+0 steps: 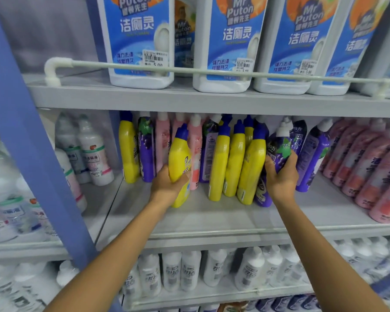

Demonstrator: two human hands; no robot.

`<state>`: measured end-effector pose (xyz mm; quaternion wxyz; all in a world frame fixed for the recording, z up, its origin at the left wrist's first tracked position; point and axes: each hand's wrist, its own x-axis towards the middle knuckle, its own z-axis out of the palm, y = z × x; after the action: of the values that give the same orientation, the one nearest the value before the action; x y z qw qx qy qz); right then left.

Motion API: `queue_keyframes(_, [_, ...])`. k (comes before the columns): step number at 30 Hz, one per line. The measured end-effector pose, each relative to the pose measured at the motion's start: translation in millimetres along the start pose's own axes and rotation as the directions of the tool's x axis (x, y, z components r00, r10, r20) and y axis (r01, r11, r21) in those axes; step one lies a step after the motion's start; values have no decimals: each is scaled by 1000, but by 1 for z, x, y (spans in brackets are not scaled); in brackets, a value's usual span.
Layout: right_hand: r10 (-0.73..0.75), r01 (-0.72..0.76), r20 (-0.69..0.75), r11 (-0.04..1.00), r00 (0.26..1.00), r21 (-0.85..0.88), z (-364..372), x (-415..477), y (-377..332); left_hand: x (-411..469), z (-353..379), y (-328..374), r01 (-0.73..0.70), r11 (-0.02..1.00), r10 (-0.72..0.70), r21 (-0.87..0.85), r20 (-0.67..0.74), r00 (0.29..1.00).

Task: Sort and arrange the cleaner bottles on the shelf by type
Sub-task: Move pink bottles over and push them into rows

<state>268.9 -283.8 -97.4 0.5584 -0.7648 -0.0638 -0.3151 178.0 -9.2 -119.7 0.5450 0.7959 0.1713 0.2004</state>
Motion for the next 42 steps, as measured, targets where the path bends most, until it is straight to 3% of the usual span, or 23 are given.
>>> queue_keyframes(7, [23,-23,11,1000,1000,6,0,-2,-1,-47,54,17,-114,993,113,6,60,992])
queue_keyframes(15, [4,-6,-16,996,1000,-84,-7,-7,4,-55,126,36,-147,988,145,35,46,988])
queue_keyframes(21, [45,-49,-37,992,998,-119,-6,-5,3,-59,161,46,-108,990,114,88,-65,991])
queue_keyframes(31, [195,-187,105,979,975,-79,-17,-8,-9,-62,166,41,-143,989,145,36,-101,984])
queue_keyframes(38, [264,-252,194,964,945,-87,-30,-8,-12,-62,148,48,-103,995,103,-10,38,994])
queue_keyframes(42, [317,-339,224,939,921,64,-41,-16,-11,-62,106,53,-50,996,65,-72,235,970])
